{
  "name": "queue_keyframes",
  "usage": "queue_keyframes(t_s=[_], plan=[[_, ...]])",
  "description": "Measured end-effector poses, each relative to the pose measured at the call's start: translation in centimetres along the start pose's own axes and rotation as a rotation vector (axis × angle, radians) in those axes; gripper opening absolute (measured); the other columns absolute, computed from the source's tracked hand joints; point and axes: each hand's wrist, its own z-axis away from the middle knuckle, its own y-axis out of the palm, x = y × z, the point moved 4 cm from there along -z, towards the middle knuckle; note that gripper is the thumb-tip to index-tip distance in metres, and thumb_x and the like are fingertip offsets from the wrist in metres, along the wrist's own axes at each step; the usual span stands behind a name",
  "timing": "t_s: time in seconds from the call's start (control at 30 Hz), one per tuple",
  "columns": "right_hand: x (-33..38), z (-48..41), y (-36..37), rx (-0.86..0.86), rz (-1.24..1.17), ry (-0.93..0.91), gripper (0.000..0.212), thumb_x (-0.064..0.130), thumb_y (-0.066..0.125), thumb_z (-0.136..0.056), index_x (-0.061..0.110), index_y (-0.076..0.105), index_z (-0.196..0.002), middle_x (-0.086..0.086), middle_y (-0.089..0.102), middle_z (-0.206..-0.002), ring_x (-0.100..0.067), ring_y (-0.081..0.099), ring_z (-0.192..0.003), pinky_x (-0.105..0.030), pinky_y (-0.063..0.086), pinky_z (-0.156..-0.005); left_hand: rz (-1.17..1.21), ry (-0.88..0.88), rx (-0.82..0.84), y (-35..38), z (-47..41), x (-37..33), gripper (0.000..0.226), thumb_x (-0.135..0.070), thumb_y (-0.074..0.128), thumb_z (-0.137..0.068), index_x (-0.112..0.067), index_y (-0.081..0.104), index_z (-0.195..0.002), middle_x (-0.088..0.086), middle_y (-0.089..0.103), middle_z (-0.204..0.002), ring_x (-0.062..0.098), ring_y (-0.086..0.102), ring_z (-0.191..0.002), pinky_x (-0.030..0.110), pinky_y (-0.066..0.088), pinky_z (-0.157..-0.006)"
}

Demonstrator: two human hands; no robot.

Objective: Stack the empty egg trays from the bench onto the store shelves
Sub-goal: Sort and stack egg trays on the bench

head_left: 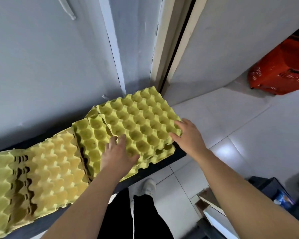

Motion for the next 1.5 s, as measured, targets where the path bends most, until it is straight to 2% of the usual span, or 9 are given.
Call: queue_keyframes(t_s=[0.17, 0.27, 0.4, 0.53, 0.73, 0.9, 1.2, 1.3, 1.5], plan=[[-3.3, -4.1, 3.1, 0.172, -0.027, 0.098, 0.074, 0.052, 0.061, -0.083, 0.030, 0.029, -0.147, -0.017, 0.014, -0.155, -0.029, 0.016, -0.143, -0.044, 0.024, -0.114, 0.083, -0.135, 0.077, 3.1, -2.4, -0.4, 0.114, -0.066, 0.070, -0.069, -0.029, -0.001, -0.150, 0.009, -0.007, -0.157, 0.037, 0.022, -0.142, 0.047, 0.037, -0.107], [-4.2, -5.6, 4.4, 0.240, -0.085, 0.126, 0.079, 0.051, 0.065, -0.081, 0.031, 0.025, -0.147, -0.012, 0.017, -0.155, -0.028, 0.015, -0.144, -0.045, 0.024, -0.114, 0.105, -0.179, 0.099, 4.0, -3.2, 0.0, 0.130, -0.069, 0.071, -0.064, -0.024, -0.014, -0.151, 0.009, -0.019, -0.158, 0.035, 0.012, -0.146, 0.046, 0.033, -0.111], [-5.1, -6.9, 5.5, 0.225, -0.200, 0.162, 0.086, 0.050, 0.072, -0.074, 0.036, 0.027, -0.145, -0.010, 0.028, -0.147, -0.029, 0.027, -0.136, -0.044, 0.030, -0.110, 0.201, -0.179, 0.091, 5.0, -3.7, 0.4, 0.135, -0.064, 0.075, -0.063, -0.022, -0.020, -0.150, 0.007, -0.025, -0.156, 0.033, 0.015, -0.146, 0.045, 0.032, -0.113], [-5.1, -7.3, 5.6, 0.183, -0.231, 0.190, 0.079, 0.041, 0.075, -0.071, 0.035, 0.036, -0.140, -0.008, 0.034, -0.136, -0.026, 0.028, -0.129, -0.037, 0.033, -0.102, 0.273, -0.164, 0.048, 4.9, -3.5, 0.4, 0.137, -0.065, 0.077, -0.060, -0.024, -0.016, -0.151, 0.006, -0.021, -0.157, 0.034, 0.015, -0.146, 0.044, 0.026, -0.116], [-4.1, -6.3, 3.9, 0.173, -0.293, 0.182, 0.071, 0.044, 0.077, -0.065, 0.040, 0.046, -0.130, -0.001, 0.035, -0.122, -0.022, 0.036, -0.122, -0.031, 0.040, -0.093, 0.404, -0.173, -0.062, 2.5, -3.1, 1.0, 0.136, -0.045, 0.089, -0.056, -0.028, -0.005, -0.153, -0.006, -0.014, -0.158, 0.031, 0.009, -0.146, 0.045, 0.024, -0.115], [-1.8, -5.0, 0.7, 0.111, -0.405, 0.118, 0.066, 0.043, 0.082, -0.063, 0.036, 0.054, -0.123, 0.003, 0.036, -0.118, 0.001, 0.048, -0.092, -0.016, 0.036, -0.079, 0.538, -0.103, -0.157, -0.4, -1.4, 1.9, 0.124, -0.037, 0.088, -0.059, -0.033, 0.005, -0.152, -0.018, -0.005, -0.155, 0.024, 0.018, -0.144, 0.045, 0.036, -0.110], [4.2, -1.7, -5.6, 0.033, -0.535, -0.019, 0.075, 0.066, 0.081, -0.050, 0.044, 0.057, -0.118, 0.005, 0.046, -0.124, -0.008, 0.051, -0.110, -0.028, 0.042, -0.096, 0.737, -0.004, -0.395, -8.4, 4.3, 2.6, 0.114, -0.027, 0.087, -0.061, -0.027, 0.017, -0.153, -0.014, 0.011, -0.154, 0.009, 0.026, -0.138, 0.028, 0.031, -0.109], [7.8, 0.2, -8.1, 0.032, -0.537, -0.104, 0.072, 0.058, 0.081, -0.056, 0.041, 0.056, -0.121, 0.004, 0.037, -0.123, -0.006, 0.047, -0.101, -0.024, 0.035, -0.092, 0.730, 0.007, -0.464, -11.5, 7.4, 3.6, 0.111, -0.022, 0.085, -0.066, -0.027, 0.017, -0.153, -0.015, 0.013, -0.154, 0.007, 0.028, -0.135, 0.024, 0.030, -0.105], [17.4, 3.8, -12.3, -0.016, -0.449, -0.324, 0.074, 0.057, 0.078, -0.060, 0.037, 0.054, -0.126, -0.004, 0.033, -0.129, -0.016, 0.041, -0.119, -0.026, 0.033, -0.100, 0.733, -0.072, -0.612, -17.1, 14.7, 7.2, 0.126, -0.048, 0.087, -0.051, -0.025, 0.017, -0.153, -0.014, 0.015, -0.154, 0.006, 0.030, -0.134, 0.027, 0.029, -0.110]])
